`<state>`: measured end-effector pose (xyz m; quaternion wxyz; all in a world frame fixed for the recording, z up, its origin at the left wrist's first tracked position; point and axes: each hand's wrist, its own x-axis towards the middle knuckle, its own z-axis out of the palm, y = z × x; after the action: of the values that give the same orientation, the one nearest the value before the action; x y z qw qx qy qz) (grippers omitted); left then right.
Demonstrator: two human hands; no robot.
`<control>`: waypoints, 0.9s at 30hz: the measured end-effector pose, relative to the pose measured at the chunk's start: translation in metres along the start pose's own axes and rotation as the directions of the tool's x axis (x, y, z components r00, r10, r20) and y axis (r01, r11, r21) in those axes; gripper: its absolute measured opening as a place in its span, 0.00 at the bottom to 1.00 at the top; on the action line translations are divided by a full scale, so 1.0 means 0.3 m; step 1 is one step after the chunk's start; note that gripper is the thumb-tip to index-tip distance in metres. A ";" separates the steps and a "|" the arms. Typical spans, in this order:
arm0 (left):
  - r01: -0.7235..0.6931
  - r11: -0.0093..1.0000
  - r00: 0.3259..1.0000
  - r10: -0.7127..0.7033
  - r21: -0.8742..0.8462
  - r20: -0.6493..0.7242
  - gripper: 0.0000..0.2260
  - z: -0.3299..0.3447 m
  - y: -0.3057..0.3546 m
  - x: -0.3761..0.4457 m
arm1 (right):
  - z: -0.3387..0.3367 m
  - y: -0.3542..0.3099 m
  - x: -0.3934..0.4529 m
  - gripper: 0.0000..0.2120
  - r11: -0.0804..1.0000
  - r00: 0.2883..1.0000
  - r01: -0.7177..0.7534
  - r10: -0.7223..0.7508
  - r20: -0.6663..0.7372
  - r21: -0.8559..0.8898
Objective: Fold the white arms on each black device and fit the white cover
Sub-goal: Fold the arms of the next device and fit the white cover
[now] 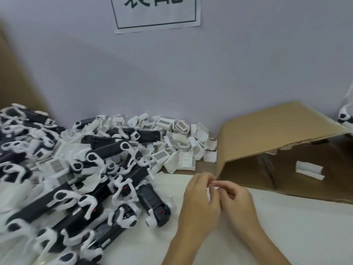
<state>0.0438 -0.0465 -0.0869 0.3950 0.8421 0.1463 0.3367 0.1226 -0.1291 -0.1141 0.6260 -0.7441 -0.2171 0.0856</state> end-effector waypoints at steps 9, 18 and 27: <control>0.318 0.541 0.907 -0.412 0.779 -0.084 0.04 -0.322 0.126 0.112 | 0.007 0.009 0.002 0.17 0.998 0.999 -0.025 0.026 -0.020 0.056; 0.122 0.300 0.720 -0.683 0.946 0.124 0.20 -0.323 0.009 0.140 | 0.007 0.003 0.000 0.17 0.998 0.999 -0.033 0.032 0.005 0.052; -0.073 0.444 0.813 -0.492 0.893 0.311 0.19 -0.246 0.052 0.086 | 0.008 0.001 0.001 0.17 0.997 0.999 -0.037 0.037 0.008 0.060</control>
<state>0.0118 -0.0016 -0.0293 -0.0288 0.9524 0.2901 -0.0885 0.1220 -0.1270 -0.1148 0.6457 -0.7285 -0.2026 0.1060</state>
